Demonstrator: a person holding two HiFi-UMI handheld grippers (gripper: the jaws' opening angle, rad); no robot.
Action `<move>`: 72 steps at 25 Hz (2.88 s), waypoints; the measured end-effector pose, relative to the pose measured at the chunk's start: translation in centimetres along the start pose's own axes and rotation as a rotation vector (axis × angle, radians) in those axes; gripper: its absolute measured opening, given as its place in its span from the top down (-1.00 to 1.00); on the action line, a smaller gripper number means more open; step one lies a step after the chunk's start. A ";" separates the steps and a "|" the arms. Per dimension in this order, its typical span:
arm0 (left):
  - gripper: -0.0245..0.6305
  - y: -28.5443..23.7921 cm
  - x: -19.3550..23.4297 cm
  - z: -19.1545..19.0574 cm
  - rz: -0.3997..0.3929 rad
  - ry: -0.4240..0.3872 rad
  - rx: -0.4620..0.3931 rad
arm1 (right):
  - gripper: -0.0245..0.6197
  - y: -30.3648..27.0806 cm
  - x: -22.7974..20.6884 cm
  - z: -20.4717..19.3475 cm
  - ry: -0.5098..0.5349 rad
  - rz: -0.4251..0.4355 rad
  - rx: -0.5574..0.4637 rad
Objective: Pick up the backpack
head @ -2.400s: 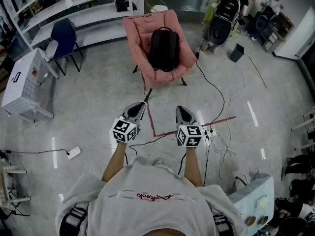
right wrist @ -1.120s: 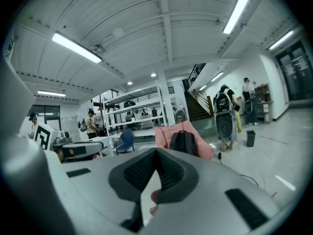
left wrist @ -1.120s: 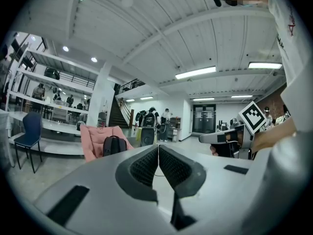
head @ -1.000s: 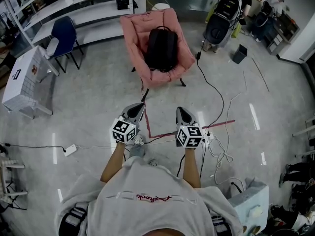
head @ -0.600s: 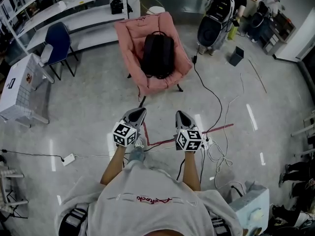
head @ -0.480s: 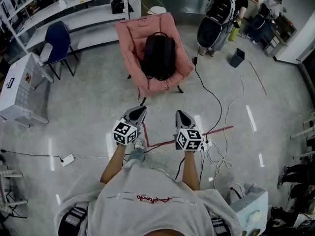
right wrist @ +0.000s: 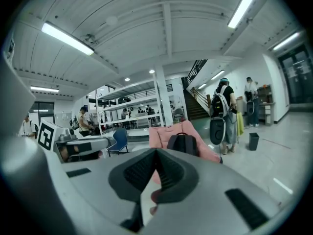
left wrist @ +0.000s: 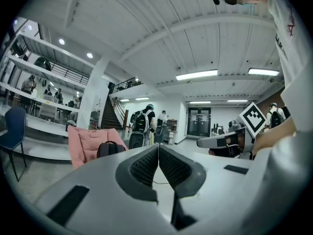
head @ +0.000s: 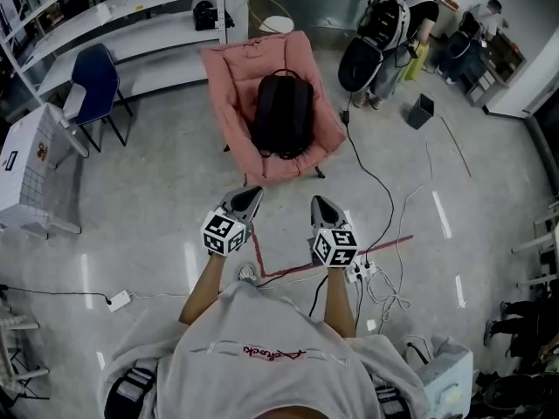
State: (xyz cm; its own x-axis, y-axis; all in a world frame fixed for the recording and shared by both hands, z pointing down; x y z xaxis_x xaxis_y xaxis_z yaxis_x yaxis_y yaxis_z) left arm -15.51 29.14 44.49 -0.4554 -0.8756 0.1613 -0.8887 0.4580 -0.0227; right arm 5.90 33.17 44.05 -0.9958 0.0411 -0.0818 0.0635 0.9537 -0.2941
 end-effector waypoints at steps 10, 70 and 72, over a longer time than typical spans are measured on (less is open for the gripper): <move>0.88 -1.1 8.4 1.0 -0.016 0.011 -0.015 | 0.87 -8.2 3.0 2.1 0.007 -0.001 0.010; 0.88 -16.2 29.8 1.2 0.009 0.046 0.091 | 0.87 -33.0 -5.0 6.1 -0.078 -0.049 0.050; 0.88 -17.8 31.0 1.6 0.018 0.052 0.091 | 0.87 -34.9 -6.0 7.0 -0.076 -0.039 0.053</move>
State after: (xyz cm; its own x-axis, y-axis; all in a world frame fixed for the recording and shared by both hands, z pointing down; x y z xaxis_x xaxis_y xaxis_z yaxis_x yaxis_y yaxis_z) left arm -13.87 -6.40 48.35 -0.4703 -0.8570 0.2105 -0.8825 0.4560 -0.1153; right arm 10.11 -2.40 48.15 -0.9899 -0.0204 -0.1406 0.0301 0.9368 -0.3485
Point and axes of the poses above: the fingertips, and each gripper's own axes: y backward along the fingers, x to its left, z out of its top, the point moved 6 cm from there along y, backward along the fingers, and after that the axes turned 15 degrees about -z, right-handed, at the moved point
